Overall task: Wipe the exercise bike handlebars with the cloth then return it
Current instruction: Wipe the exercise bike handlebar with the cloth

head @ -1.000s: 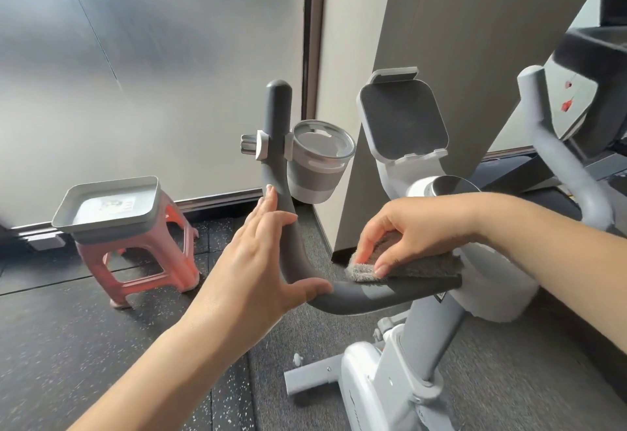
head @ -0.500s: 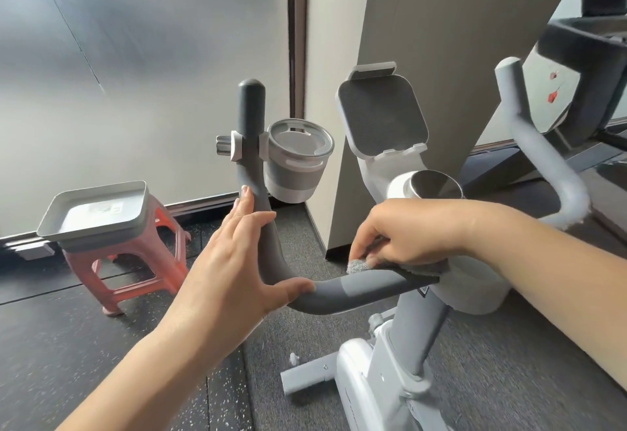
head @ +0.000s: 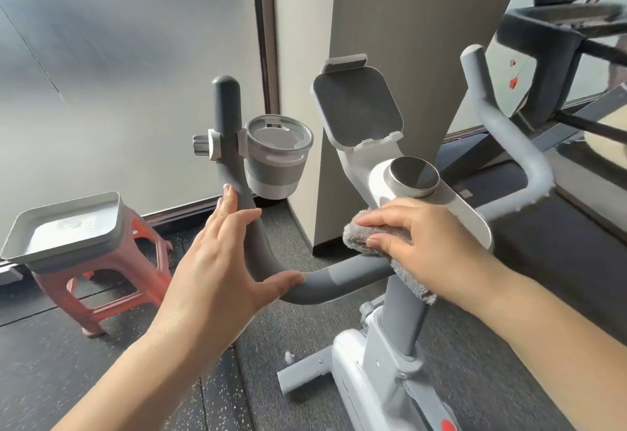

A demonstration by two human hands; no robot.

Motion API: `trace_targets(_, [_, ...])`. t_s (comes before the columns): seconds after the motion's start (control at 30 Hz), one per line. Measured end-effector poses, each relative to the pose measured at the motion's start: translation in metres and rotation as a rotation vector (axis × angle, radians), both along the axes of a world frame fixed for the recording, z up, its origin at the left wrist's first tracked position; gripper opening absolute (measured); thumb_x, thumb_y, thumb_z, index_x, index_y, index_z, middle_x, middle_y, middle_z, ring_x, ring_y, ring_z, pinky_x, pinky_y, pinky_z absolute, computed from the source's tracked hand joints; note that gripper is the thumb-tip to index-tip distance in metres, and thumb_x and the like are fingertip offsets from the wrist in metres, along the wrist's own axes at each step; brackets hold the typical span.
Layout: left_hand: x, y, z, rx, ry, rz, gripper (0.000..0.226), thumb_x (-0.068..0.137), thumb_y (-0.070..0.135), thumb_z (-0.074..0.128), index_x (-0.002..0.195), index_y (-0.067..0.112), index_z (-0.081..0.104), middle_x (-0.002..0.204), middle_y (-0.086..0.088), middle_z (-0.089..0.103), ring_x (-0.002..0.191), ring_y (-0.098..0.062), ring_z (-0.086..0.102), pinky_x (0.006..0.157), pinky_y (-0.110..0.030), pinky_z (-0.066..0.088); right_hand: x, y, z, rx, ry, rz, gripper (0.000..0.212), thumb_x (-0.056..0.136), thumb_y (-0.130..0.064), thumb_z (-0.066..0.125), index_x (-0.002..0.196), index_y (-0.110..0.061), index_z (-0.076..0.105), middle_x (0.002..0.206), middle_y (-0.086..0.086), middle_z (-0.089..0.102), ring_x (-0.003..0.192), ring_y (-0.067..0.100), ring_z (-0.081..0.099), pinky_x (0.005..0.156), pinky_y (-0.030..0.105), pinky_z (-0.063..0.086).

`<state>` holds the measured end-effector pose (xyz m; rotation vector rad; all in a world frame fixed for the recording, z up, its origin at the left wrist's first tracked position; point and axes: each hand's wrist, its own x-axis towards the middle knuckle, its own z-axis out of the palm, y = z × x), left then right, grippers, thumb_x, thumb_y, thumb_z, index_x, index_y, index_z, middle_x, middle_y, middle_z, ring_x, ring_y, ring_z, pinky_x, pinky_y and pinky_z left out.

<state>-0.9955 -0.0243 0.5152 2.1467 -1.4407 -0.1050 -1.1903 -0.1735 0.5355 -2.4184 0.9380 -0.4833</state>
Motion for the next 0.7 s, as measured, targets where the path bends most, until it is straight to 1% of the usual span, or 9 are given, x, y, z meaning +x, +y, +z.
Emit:
trace_targets(0.1, [0.001,0.000,-0.001,-0.008,-0.012,-0.004,0.093,0.060,0.062,0.070,0.137,0.024,0.035,0.156,0.005,0.006,0.141,-0.011,0.017,0.109,-0.023,0.018,-0.005,0.029,-0.017,-0.179,-0.074,-0.091,0.027,0.083,-0.021,0.070,0.106,-0.033,0.072,0.101,-0.018,0.065,0.096,0.005,0.055,0.086,0.005,0.036])
trace_targets(0.2, [0.001,0.001,-0.003,-0.022,-0.015,-0.016,0.090,0.062,0.060,0.070,0.137,0.024,0.036,0.157,0.003,0.007,0.141,-0.012,0.016,0.108,-0.022,0.017,-0.007,0.049,-0.029,-0.085,-0.287,-0.124,0.028,0.079,-0.013,0.074,0.102,-0.029,0.074,0.099,-0.016,0.067,0.098,0.004,0.061,0.089,0.013,0.045])
trace_targets(0.27, [0.002,0.002,-0.004,-0.028,-0.022,-0.029,0.089,0.063,0.062,0.068,0.137,0.024,0.036,0.157,0.002,0.008,0.142,-0.013,0.016,0.110,-0.026,0.019,-0.009,0.062,-0.038,-0.072,-0.421,-0.206,0.027,0.079,-0.011,0.073,0.102,-0.026,0.073,0.102,-0.014,0.068,0.101,-0.001,0.060,0.091,0.011,0.042])
trace_targets(0.33, [0.002,0.002,-0.005,-0.034,-0.024,-0.035,0.087,0.063,0.063,0.067,0.136,0.024,0.037,0.157,0.000,0.011,0.142,-0.015,0.017,0.111,-0.030,0.020,-0.008,0.075,-0.048,-0.091,-0.481,-0.292,0.026,0.080,-0.016,0.071,0.106,-0.023,0.071,0.105,-0.010,0.066,0.104,-0.001,0.058,0.092,0.009,0.040])
trace_targets(0.43, [0.004,0.001,-0.007,-0.031,-0.043,-0.035,0.085,0.064,0.064,0.066,0.133,0.021,0.041,0.155,-0.005,0.018,0.140,-0.021,0.023,0.111,-0.036,0.025,0.002,0.091,-0.063,-0.122,-0.502,-0.404,0.036,0.074,-0.036,0.073,0.107,-0.022,0.068,0.105,-0.004,0.059,0.104,0.010,0.057,0.094,0.019,0.043])
trace_targets(0.5, [0.005,0.001,-0.008,-0.020,-0.053,-0.032,0.085,0.065,0.065,0.065,0.132,0.019,0.042,0.153,-0.009,0.024,0.138,-0.025,0.027,0.111,-0.040,0.028,0.010,0.100,-0.070,-0.114,-0.527,-0.515,0.036,0.070,-0.042,0.071,0.102,-0.025,0.065,0.102,-0.004,0.058,0.101,0.013,0.058,0.091,0.021,0.044])
trace_targets(0.57, [0.005,0.001,-0.007,-0.021,-0.064,-0.035,0.086,0.065,0.066,0.064,0.132,0.018,0.041,0.152,-0.010,0.026,0.138,-0.026,0.028,0.111,-0.041,0.028,0.014,0.112,-0.075,-0.008,-0.615,-0.612,0.026,0.073,-0.036,0.072,0.095,-0.029,0.061,0.099,-0.008,0.062,0.096,0.008,0.060,0.084,0.018,0.046])
trace_targets(0.63, [0.006,0.002,-0.007,-0.025,-0.071,-0.043,0.086,0.066,0.066,0.064,0.133,0.017,0.041,0.155,-0.009,0.019,0.140,-0.024,0.024,0.112,-0.038,0.024,0.012,0.124,-0.083,0.190,-0.745,-0.650,0.021,0.079,-0.025,0.072,0.095,-0.029,0.060,0.098,-0.012,0.066,0.095,0.004,0.063,0.083,0.019,0.048])
trace_targets(0.7, [0.006,0.003,-0.006,-0.028,-0.076,-0.046,0.086,0.065,0.067,0.063,0.132,0.016,0.042,0.155,-0.009,0.018,0.140,-0.024,0.024,0.112,-0.038,0.024,0.009,0.128,-0.094,0.350,-0.845,-0.693,0.024,0.081,-0.028,0.069,0.102,-0.033,0.059,0.103,-0.008,0.068,0.099,0.013,0.065,0.089,0.036,0.052])
